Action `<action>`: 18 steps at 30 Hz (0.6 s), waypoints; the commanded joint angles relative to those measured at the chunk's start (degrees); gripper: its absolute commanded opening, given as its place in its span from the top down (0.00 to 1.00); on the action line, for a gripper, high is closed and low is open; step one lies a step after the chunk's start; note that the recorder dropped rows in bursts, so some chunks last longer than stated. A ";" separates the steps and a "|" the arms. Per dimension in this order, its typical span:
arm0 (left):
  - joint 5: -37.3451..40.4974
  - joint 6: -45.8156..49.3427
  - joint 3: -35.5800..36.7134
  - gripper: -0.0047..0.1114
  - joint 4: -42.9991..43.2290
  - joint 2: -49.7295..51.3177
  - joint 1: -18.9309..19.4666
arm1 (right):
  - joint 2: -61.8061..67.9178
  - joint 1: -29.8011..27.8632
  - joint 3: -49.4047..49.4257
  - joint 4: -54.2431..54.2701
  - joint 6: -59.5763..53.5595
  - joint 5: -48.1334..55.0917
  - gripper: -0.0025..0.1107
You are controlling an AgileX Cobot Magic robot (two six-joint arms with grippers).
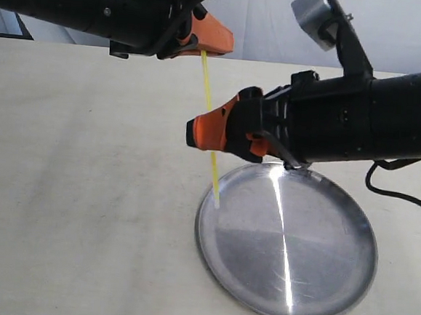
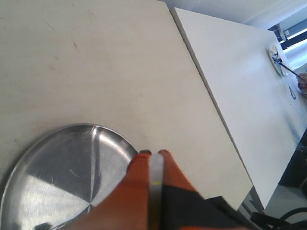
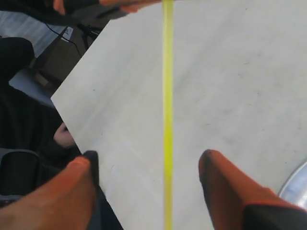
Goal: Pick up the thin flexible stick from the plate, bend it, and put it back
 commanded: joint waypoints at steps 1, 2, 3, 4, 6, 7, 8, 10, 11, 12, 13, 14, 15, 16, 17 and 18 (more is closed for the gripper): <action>0.36 3.92 0.09 0.96 -4.67 -0.49 -0.01 | 1.82 2.95 0.10 0.49 -0.75 -2.21 0.45; 0.41 4.06 0.09 0.96 -4.76 -0.49 -0.01 | 1.93 3.48 0.10 0.49 -0.75 -2.73 0.45; 0.41 4.06 0.09 0.96 -4.69 -0.49 -0.01 | 2.02 3.94 0.10 0.49 -0.75 -3.49 0.46; 0.41 4.06 0.09 0.96 -4.69 -0.49 -0.01 | 2.02 4.22 0.10 0.24 -0.75 -4.19 0.47; 0.51 4.21 0.09 0.96 -4.69 -0.49 -0.01 | 2.02 4.51 0.10 0.13 -0.75 -4.91 0.55; 0.50 4.35 0.09 0.96 -4.69 -0.49 -0.01 | 2.02 4.51 0.10 0.30 -0.75 -4.91 0.61; 0.67 4.48 0.09 0.96 -4.69 -0.49 -0.01 | 2.02 4.51 0.10 0.30 -0.75 -5.01 0.69; 0.88 4.76 0.09 0.96 -4.42 -0.49 -0.01 | 2.02 4.51 0.10 0.30 -0.63 -5.14 0.87; 1.14 5.13 0.09 0.96 -4.35 -0.49 -0.01 | 2.02 4.51 0.10 0.30 -0.60 -5.38 0.97; 1.31 5.40 0.09 0.96 -3.87 -0.49 -0.01 | 2.02 4.51 0.10 0.42 -0.18 -5.87 0.98; 1.47 5.38 0.09 0.96 -3.28 -0.49 -0.01 | 2.02 4.51 0.10 0.54 -0.04 -6.68 0.98; 1.71 5.38 0.09 0.96 -2.72 -0.49 -0.01 | 2.02 4.51 0.10 0.69 0.19 -7.51 0.98; 1.96 5.38 0.09 0.96 -2.23 -0.49 -0.01 | 2.02 4.51 0.10 0.80 0.51 -8.19 0.98; 2.24 5.38 0.09 0.96 -1.69 -0.49 -0.01 | 2.02 4.51 0.10 1.10 0.83 -8.81 0.98; 2.33 5.38 0.09 0.96 -1.27 -0.49 -0.01 | 2.02 4.51 0.10 1.25 0.99 -9.62 0.98; 2.38 5.38 0.09 0.96 -0.87 -0.49 -0.01 | 2.02 4.51 0.10 1.38 0.99 -10.30 0.98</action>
